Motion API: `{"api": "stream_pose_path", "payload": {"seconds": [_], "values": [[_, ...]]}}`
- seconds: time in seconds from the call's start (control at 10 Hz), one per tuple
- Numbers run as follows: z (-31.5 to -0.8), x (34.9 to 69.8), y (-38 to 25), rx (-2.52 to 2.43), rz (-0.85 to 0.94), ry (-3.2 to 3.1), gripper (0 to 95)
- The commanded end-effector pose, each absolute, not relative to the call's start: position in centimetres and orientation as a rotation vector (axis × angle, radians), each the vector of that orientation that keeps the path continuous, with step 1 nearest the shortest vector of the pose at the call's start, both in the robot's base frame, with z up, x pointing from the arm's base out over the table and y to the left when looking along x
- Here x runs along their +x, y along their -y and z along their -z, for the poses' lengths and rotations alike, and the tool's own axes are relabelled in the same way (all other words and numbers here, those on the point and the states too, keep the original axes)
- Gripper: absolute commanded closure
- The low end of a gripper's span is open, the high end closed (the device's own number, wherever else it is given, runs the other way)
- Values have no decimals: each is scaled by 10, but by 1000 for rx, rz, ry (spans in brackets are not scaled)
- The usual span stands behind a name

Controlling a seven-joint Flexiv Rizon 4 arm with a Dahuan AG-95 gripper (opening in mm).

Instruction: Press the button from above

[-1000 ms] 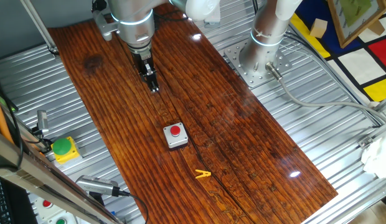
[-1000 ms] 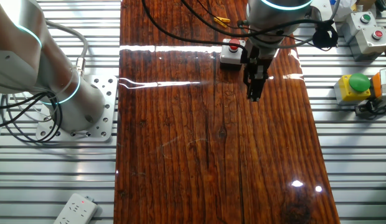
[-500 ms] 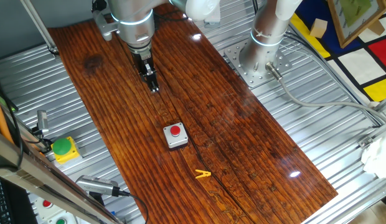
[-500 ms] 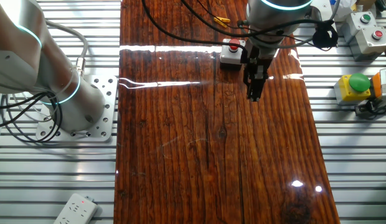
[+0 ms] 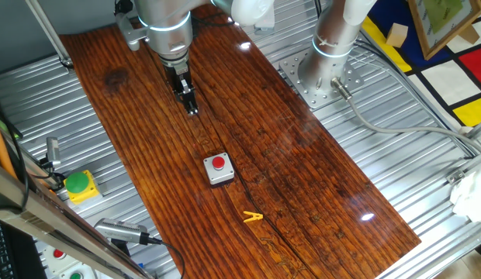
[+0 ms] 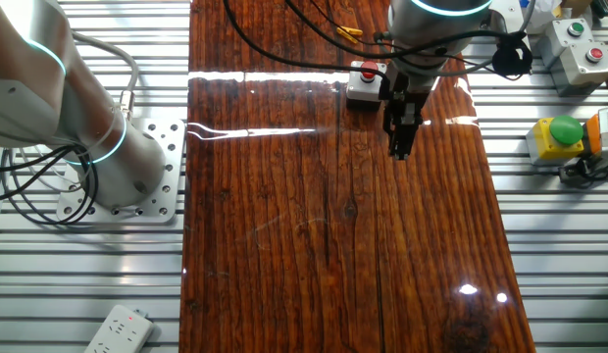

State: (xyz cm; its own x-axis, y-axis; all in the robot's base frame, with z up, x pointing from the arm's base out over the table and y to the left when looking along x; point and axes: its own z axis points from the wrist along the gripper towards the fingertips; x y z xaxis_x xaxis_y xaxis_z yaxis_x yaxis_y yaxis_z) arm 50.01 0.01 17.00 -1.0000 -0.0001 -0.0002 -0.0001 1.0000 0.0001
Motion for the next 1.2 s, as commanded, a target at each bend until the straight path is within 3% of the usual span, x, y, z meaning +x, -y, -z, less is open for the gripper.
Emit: {"api": "stream_pose_path", "payload": {"seconds": [0.1, 1.2], "values": [[-170, 500, 0, 120, -105, -3159, 950], [-178, 506, -7, 111, -85, -3190, 950]]}}
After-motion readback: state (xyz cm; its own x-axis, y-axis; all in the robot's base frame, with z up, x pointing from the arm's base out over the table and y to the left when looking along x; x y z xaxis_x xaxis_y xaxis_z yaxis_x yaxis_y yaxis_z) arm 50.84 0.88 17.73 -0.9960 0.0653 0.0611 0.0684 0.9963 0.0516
